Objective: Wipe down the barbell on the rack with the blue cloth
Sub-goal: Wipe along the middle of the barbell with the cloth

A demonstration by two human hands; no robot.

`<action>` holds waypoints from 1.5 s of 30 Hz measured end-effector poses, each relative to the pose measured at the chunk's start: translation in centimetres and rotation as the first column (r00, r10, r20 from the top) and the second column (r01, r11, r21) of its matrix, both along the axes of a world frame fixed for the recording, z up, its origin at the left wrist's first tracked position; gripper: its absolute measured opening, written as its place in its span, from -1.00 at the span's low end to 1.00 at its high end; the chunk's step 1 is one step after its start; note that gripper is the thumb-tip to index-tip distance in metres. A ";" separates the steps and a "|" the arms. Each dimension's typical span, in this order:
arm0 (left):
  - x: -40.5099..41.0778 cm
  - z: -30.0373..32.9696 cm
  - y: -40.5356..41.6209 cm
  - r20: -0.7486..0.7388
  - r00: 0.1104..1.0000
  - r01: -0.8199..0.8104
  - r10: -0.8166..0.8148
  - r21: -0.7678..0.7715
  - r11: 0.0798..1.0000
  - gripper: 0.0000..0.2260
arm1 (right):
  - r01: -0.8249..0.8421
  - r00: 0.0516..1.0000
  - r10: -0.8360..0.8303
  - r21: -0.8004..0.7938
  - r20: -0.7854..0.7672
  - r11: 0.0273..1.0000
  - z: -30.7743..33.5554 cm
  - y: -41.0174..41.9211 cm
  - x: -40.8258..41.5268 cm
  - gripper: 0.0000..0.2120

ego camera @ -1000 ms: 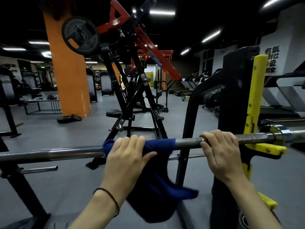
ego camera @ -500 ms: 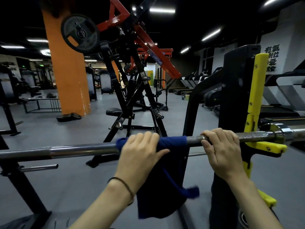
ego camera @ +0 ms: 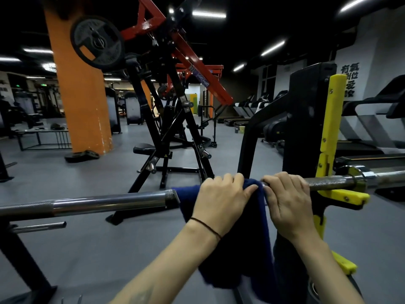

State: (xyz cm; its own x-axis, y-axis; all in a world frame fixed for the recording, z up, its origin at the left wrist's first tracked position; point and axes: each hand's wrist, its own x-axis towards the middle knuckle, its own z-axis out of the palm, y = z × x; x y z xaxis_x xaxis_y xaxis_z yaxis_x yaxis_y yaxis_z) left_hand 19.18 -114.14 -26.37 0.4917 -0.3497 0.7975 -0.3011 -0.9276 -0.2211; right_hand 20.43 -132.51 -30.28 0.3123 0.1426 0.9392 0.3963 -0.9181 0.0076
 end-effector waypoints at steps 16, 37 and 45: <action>-1.4 2.2 -0.8 -0.137 0.959 -0.243 0.247 0.048 0.969 -0.71 | 0.026 1.000 -0.027 0.089 0.013 0.996 -0.4 1.2 0.5 -0.68; -4.5 -1.4 9.0 0.133 0.991 0.000 -0.008 0.057 0.998 -0.63 | 0.020 1.000 -0.019 0.103 -0.005 0.995 -0.3 1.2 0.2 -0.67; -2.9 -3.2 -0.3 -0.053 0.998 -0.026 0.024 -0.033 0.999 -0.45 | 0.047 0.999 -0.046 0.104 -0.011 0.993 -0.2 1.3 0.1 -0.62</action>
